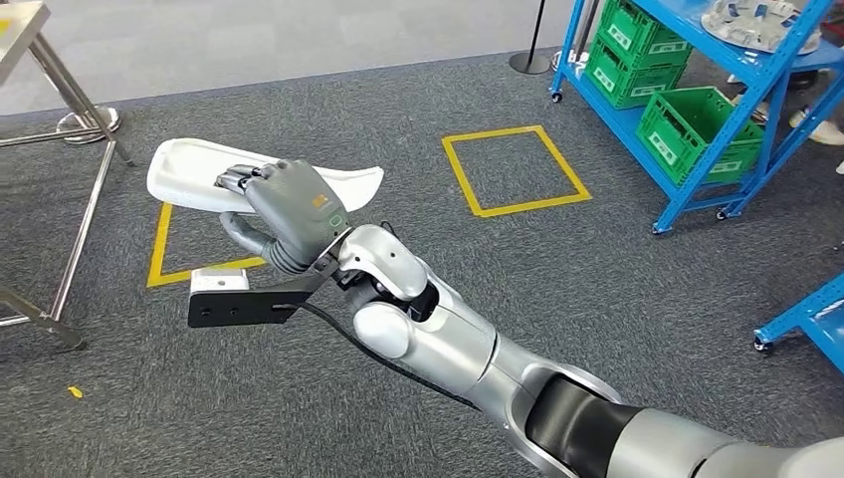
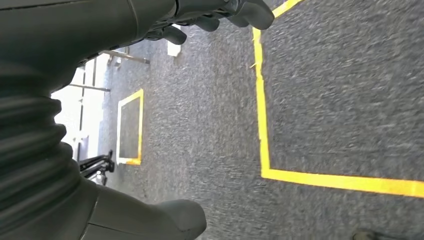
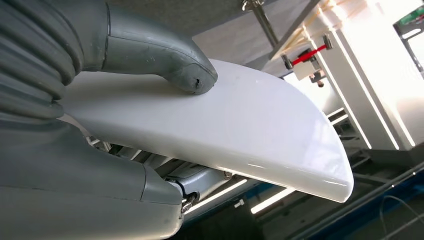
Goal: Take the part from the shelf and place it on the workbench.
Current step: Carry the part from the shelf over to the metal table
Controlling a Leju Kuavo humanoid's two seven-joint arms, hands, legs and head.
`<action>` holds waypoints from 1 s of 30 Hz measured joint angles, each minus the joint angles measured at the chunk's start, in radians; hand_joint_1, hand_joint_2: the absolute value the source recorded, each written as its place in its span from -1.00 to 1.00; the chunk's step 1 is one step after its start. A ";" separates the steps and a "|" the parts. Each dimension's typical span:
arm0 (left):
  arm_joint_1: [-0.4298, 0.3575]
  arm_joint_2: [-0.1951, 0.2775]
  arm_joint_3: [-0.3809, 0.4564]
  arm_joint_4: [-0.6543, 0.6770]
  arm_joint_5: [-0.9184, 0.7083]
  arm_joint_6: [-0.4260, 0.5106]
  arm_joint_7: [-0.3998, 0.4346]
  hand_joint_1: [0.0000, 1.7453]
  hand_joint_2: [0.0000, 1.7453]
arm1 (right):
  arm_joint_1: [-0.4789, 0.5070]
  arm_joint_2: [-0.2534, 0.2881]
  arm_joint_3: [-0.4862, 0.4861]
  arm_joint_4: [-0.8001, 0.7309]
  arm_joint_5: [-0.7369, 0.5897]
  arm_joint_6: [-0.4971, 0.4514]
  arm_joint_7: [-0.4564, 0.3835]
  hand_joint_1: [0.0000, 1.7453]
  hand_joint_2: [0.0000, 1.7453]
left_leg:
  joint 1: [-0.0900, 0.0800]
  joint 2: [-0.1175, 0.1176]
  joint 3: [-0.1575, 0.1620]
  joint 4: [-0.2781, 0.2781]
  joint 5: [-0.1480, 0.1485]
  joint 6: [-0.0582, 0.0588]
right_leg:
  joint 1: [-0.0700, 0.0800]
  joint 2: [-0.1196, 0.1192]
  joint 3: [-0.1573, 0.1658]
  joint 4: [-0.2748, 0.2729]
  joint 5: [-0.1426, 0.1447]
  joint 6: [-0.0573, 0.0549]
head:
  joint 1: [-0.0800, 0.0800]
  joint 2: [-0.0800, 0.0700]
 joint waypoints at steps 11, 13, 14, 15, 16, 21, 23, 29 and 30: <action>-0.021 0.034 -0.027 -0.007 -0.068 -0.044 0.004 -1.00 1.00 | 0.124 -0.083 -0.066 -0.059 0.023 -0.049 -0.027 1.00 1.00 | -0.008 0.183 0.041 0.001 -0.023 -0.002 | 0.004 -0.153 0.004 0.010 -0.017 0.006 | -0.003 0.000; -0.024 0.038 -0.027 -0.008 -0.062 -0.047 0.004 -1.00 1.00 | 0.117 -0.082 -0.067 -0.056 0.021 -0.044 -0.031 1.00 1.00 | -0.010 0.168 0.039 -0.007 -0.022 0.013 | 0.006 -0.172 0.005 0.012 -0.019 0.015 | -0.001 0.000; -0.023 0.039 -0.028 -0.008 -0.058 -0.047 0.003 -1.00 1.00 | 0.111 -0.079 -0.067 -0.053 0.019 -0.040 -0.033 1.00 1.00 | -0.009 0.157 0.038 -0.008 -0.019 0.019 | 0.004 -0.170 0.005 0.013 -0.022 0.021 | -0.001 0.000; -0.022 0.041 -0.028 -0.008 -0.053 -0.047 0.002 -1.00 1.00 | 0.102 -0.077 -0.067 -0.050 0.014 -0.035 -0.037 1.00 1.00 | -0.007 0.146 0.037 -0.010 -0.017 0.025 | 0.001 -0.152 0.002 0.024 -0.031 0.028 | -0.001 0.000; -0.022 0.042 -0.028 -0.008 -0.048 -0.047 0.001 -1.00 1.00 | 0.091 -0.074 -0.067 -0.045 0.008 -0.029 -0.042 1.00 1.00 | -0.005 0.135 0.037 -0.012 -0.013 0.031 | -0.003 -0.125 -0.010 0.051 -0.049 0.034 | 0.000 0.000; -0.021 0.049 -0.026 -0.007 -0.028 -0.047 0.000 -1.00 1.00 | 0.057 -0.066 -0.066 0.003 -0.019 -0.010 -0.066 1.00 1.00 | 0.000 0.068 0.031 -0.010 -0.007 0.039 | -0.012 -0.054 -0.135 0.299 -0.140 0.045 | 0.003 0.000; -0.016 0.050 -0.025 -0.006 -0.023 -0.047 0.002 -1.00 1.00 | 0.045 -0.059 -0.066 0.016 -0.026 -0.010 -0.074 1.00 1.00 | 0.001 0.037 0.029 -0.007 -0.006 0.034 | -0.015 -0.042 -0.099 0.216 -0.079 0.041 | 0.003 0.000; -0.010 0.056 -0.023 -0.004 -0.023 -0.047 0.007 -1.00 1.00 | -0.009 -0.036 -0.042 0.056 -0.056 -0.011 -0.075 1.00 1.00 | 0.010 -0.033 0.008 -0.011 0.010 -0.007 | -0.015 0.018 -0.017 0.025 -0.007 0.024 | 0.002 0.000; -0.008 0.056 -0.023 -0.003 -0.025 -0.047 0.007 -1.00 1.00 | -0.018 -0.030 -0.038 0.059 -0.062 -0.012 -0.071 1.00 1.00 | 0.009 -0.017 0.003 -0.008 0.008 -0.012 | -0.015 0.005 -0.016 0.020 -0.003 0.016 | 0.001 0.000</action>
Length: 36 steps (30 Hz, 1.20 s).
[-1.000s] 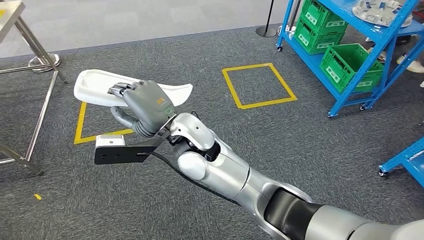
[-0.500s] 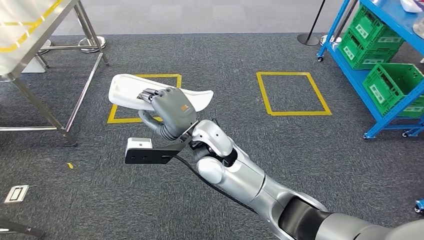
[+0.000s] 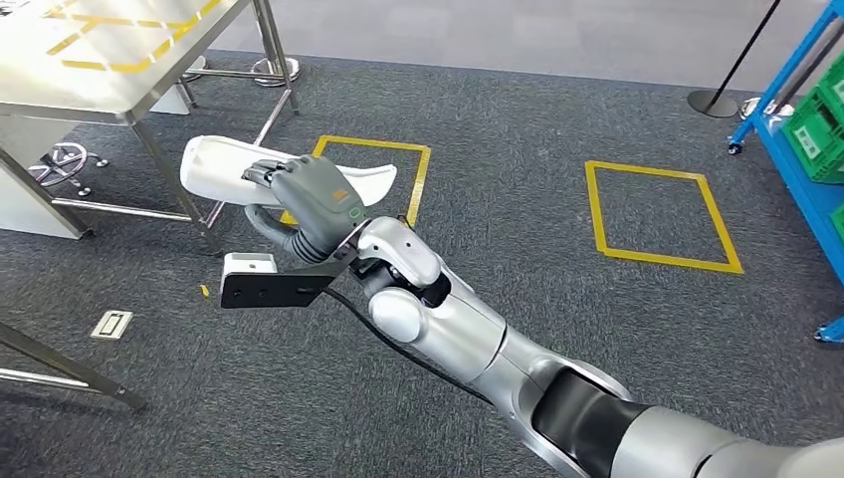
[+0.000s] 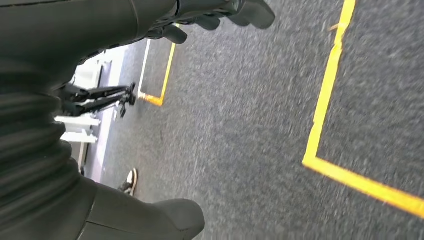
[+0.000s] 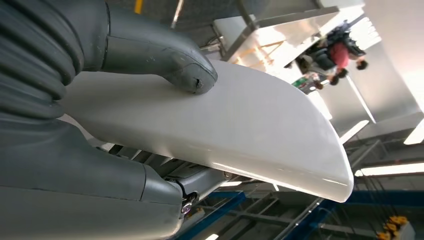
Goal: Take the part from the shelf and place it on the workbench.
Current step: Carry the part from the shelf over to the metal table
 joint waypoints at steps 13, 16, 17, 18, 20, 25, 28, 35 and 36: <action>-0.006 0.012 0.003 0.002 0.007 0.000 0.005 -1.00 1.00 | -0.023 0.010 0.025 0.019 -0.023 -0.005 0.016 1.00 1.00 | -0.023 0.196 0.030 0.008 -0.026 0.023 | 0.022 -0.175 0.002 0.005 -0.008 -0.008 | -0.002 0.000; 0.000 0.011 0.009 0.004 0.016 0.006 0.011 -1.00 1.00 | -0.032 0.018 0.034 0.024 -0.026 -0.008 0.007 1.00 1.00 | -0.016 0.162 0.031 -0.004 -0.014 0.039 | 0.018 -0.159 -0.001 0.021 -0.024 0.010 | -0.002 0.000; 0.000 0.011 0.011 0.004 0.017 0.010 0.014 -1.00 1.00 | -0.032 0.018 0.035 0.026 -0.027 -0.010 0.004 1.00 1.00 | -0.011 0.151 0.033 -0.008 -0.011 0.044 | 0.016 -0.129 -0.016 0.055 -0.045 0.016 | -0.002 0.000; -0.001 0.010 0.013 0.004 0.018 0.014 0.015 -1.00 1.00 | -0.031 0.016 0.037 0.029 -0.028 -0.012 0.003 1.00 1.00 | -0.009 0.139 0.031 -0.009 -0.009 0.048 | 0.011 -0.095 -0.041 0.111 -0.075 0.021 | -0.002 0.000; -0.003 0.009 0.019 0.004 0.018 0.019 0.014 -1.00 1.00 | -0.024 0.009 0.041 0.037 -0.029 -0.015 0.004 1.00 1.00 | -0.008 0.110 0.025 -0.008 -0.006 0.051 | 0.006 -0.060 -0.104 0.239 -0.129 0.029 | -0.001 0.000; 0.001 0.004 0.023 0.006 -0.001 0.021 0.013 -1.00 1.00 | -0.015 -0.014 0.042 0.050 -0.029 -0.038 -0.001 1.00 1.00 | -0.004 0.037 0.013 0.002 0.001 0.039 | -0.002 -0.013 -0.029 0.081 -0.031 0.027 | -0.001 0.000; -0.001 0.002 0.023 0.006 -0.007 0.021 0.015 -1.00 1.00 | -0.015 -0.026 0.042 0.054 -0.029 -0.043 -0.003 1.00 1.00 | -0.001 0.005 0.004 0.000 0.009 0.018 | 0.002 0.011 0.008 0.004 -0.015 0.020 | -0.002 0.000; -0.010 -0.001 0.023 0.007 -0.017 0.039 0.019 -1.00 1.00 | -0.015 -0.035 0.042 0.056 -0.032 -0.051 -0.006 1.00 1.00 | -0.005 0.116 -0.104 0.211 -0.102 -0.009 | 0.004 -0.078 0.017 -0.020 0.005 -0.021 | -0.008 0.000; -0.013 -0.001 0.023 0.007 -0.017 0.041 0.020 -1.00 1.00 | -0.009 -0.038 0.042 0.056 -0.032 -0.053 -0.005 1.00 1.00 | -0.005 0.123 -0.121 0.255 -0.115 -0.011 | 0.006 -0.093 0.017 -0.020 0.004 -0.022 | -0.009 0.000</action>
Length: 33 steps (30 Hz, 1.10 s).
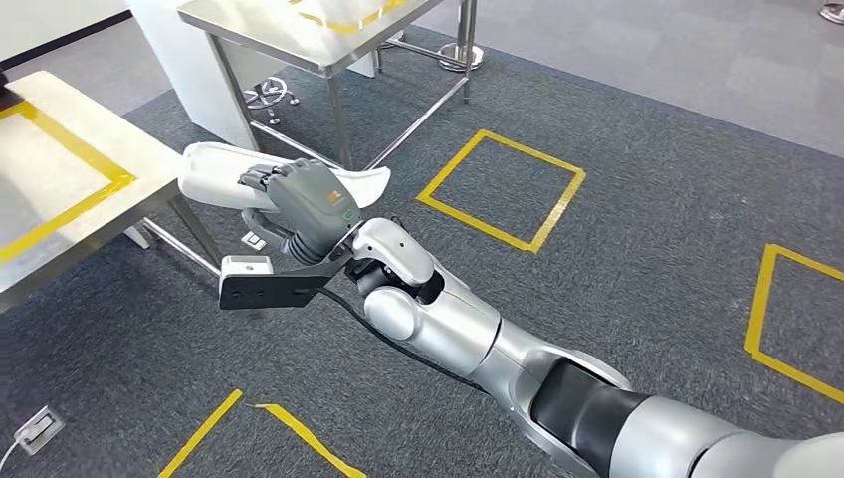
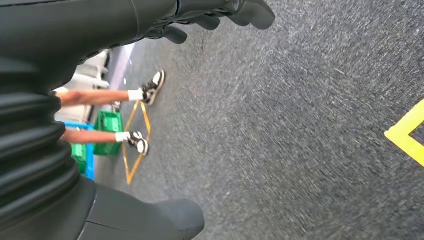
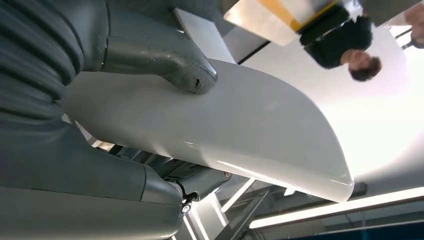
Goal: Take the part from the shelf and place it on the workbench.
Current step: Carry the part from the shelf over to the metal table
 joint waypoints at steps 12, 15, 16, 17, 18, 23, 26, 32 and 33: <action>-0.008 0.002 0.000 -0.002 0.005 0.003 0.034 -1.00 1.00 | 0.019 -0.015 0.000 -0.006 0.014 -0.015 -0.009 1.00 1.00 | -0.005 0.025 0.145 -0.262 0.112 0.060 | 0.005 -0.016 -0.031 0.098 -0.075 0.049 | 0.005 0.000; -0.011 0.002 0.000 -0.002 0.005 0.004 0.035 -1.00 1.00 | 0.026 -0.020 -0.001 -0.005 0.015 -0.012 -0.009 1.00 1.00 | -0.003 -0.017 0.139 -0.260 0.114 0.064 | 0.000 0.033 -0.120 0.282 -0.150 0.056 | 0.007 0.000; -0.011 0.002 0.000 -0.002 0.005 0.004 0.035 -1.00 1.00 | 0.027 -0.021 -0.001 -0.005 0.015 -0.011 -0.009 1.00 1.00 | -0.002 -0.033 0.138 -0.259 0.115 0.063 | -0.002 0.036 -0.131 0.298 -0.144 0.056 | 0.006 0.000; -0.010 0.002 0.000 -0.002 0.004 0.004 0.034 -1.00 1.00 | 0.028 -0.021 -0.001 -0.005 0.015 -0.010 -0.009 1.00 1.00 | -0.002 -0.049 0.137 -0.257 0.116 0.062 | -0.004 0.039 -0.121 0.273 -0.120 0.055 | 0.006 0.000; -0.011 0.002 0.000 -0.002 0.003 0.006 0.033 -1.00 1.00 | 0.027 -0.022 -0.001 -0.005 0.015 -0.009 -0.010 1.00 1.00 | 0.000 -0.065 0.136 -0.255 0.117 0.059 | -0.006 0.049 -0.093 0.214 -0.083 0.054 | 0.006 0.000; -0.018 0.003 0.000 -0.002 0.002 0.014 0.031 -1.00 1.00 | 0.025 -0.023 -0.001 -0.006 0.014 -0.006 -0.010 1.00 1.00 | 0.006 -0.132 0.121 -0.255 0.130 0.024 | -0.007 0.117 -0.006 0.023 -0.018 0.043 | 0.005 0.000; -0.014 0.004 0.000 0.000 0.003 0.014 0.031 -1.00 1.00 | 0.021 -0.018 -0.001 -0.012 0.012 -0.005 -0.009 1.00 1.00 | 0.005 -0.105 0.105 -0.246 0.125 0.008 | -0.010 0.079 0.000 0.011 -0.006 0.022 | 0.003 0.000; -0.023 0.005 0.001 0.000 0.002 0.014 0.034 -1.00 1.00 | 0.028 -0.017 -0.002 -0.020 0.012 0.003 -0.004 1.00 1.00 | 0.000 0.006 0.003 -0.002 0.018 0.001 | -0.002 -0.010 0.001 0.006 -0.005 0.006 | -0.001 0.000; -0.023 0.006 0.001 0.000 0.002 0.014 0.035 -1.00 1.00 | 0.028 -0.017 -0.002 -0.021 0.012 0.004 -0.004 1.00 1.00 | -0.001 0.012 0.029 -0.046 0.044 0.003 | -0.001 -0.024 0.002 0.007 -0.007 0.006 | -0.001 0.000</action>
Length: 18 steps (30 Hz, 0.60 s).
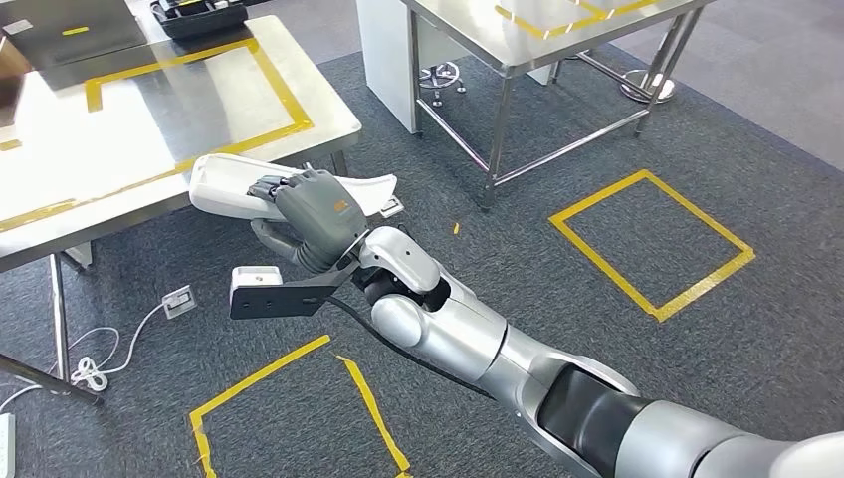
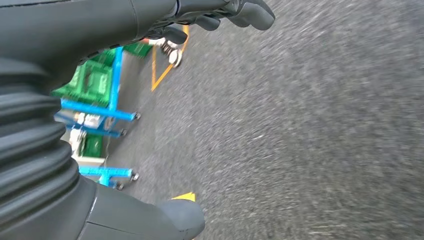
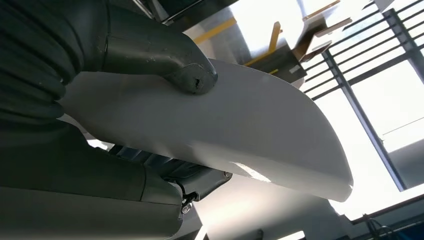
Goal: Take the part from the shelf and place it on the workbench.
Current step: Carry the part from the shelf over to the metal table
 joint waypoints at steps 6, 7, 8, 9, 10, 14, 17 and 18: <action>-0.003 0.002 0.000 0.000 0.000 0.000 0.003 -1.00 1.00 | -0.004 0.001 -0.001 -0.011 0.000 0.004 0.001 1.00 1.00 | -0.017 0.045 0.110 -0.205 0.062 0.043 | 0.013 -0.066 0.008 0.004 -0.014 0.023 | 0.001 0.000; -0.001 0.002 0.000 0.000 0.000 0.000 0.004 -1.00 1.00 | -0.004 0.001 -0.001 -0.013 0.000 0.004 0.002 1.00 1.00 | -0.015 0.033 0.110 -0.208 0.064 0.048 | 0.012 -0.063 0.010 0.007 -0.019 0.029 | 0.001 0.000; 0.000 0.002 0.000 0.000 0.000 0.001 0.006 -1.00 1.00 | -0.006 0.001 -0.001 -0.016 0.000 0.005 0.003 1.00 1.00 | -0.013 0.022 0.110 -0.210 0.066 0.054 | 0.009 -0.046 0.006 0.021 -0.030 0.035 | 0.001 0.000; 0.000 0.002 0.001 0.000 0.000 0.001 0.007 -1.00 1.00 | -0.006 0.001 -0.001 -0.019 0.001 0.006 0.004 1.00 1.00 | -0.009 0.011 0.111 -0.213 0.069 0.059 | 0.007 -0.017 -0.007 0.054 -0.052 0.041 | 0.002 0.000; -0.002 0.001 0.001 0.000 0.000 0.001 0.007 -1.00 1.00 | -0.006 -0.001 -0.001 -0.021 0.002 0.006 0.005 1.00 1.00 | -0.007 0.003 0.111 -0.214 0.071 0.063 | 0.003 0.017 -0.032 0.108 -0.081 0.046 | 0.003 0.000; -0.001 0.001 0.001 0.000 0.000 0.002 0.001 -1.00 1.00 | 0.009 -0.009 -0.002 -0.026 -0.003 -0.003 0.009 1.00 1.00 | -0.006 -0.033 0.107 -0.211 0.072 0.069 | 0.001 0.060 -0.128 0.283 -0.129 0.050 | 0.006 0.000; 0.001 0.001 0.002 0.000 0.000 0.003 0.001 -1.00 1.00 | 0.007 -0.009 -0.012 -0.041 -0.017 -0.032 0.009 1.00 1.00 | -0.006 -0.051 0.106 -0.205 0.070 0.064 | 0.001 0.071 -0.060 0.114 -0.029 0.040 | 0.006 0.000; 0.001 0.001 0.003 0.000 0.000 0.003 0.001 -1.00 1.00 | 0.004 -0.009 -0.018 -0.047 -0.020 -0.044 0.010 1.00 1.00 | -0.007 -0.055 0.104 -0.203 0.070 0.059 | 0.002 0.076 -0.036 0.059 -0.007 0.036 | 0.006 0.000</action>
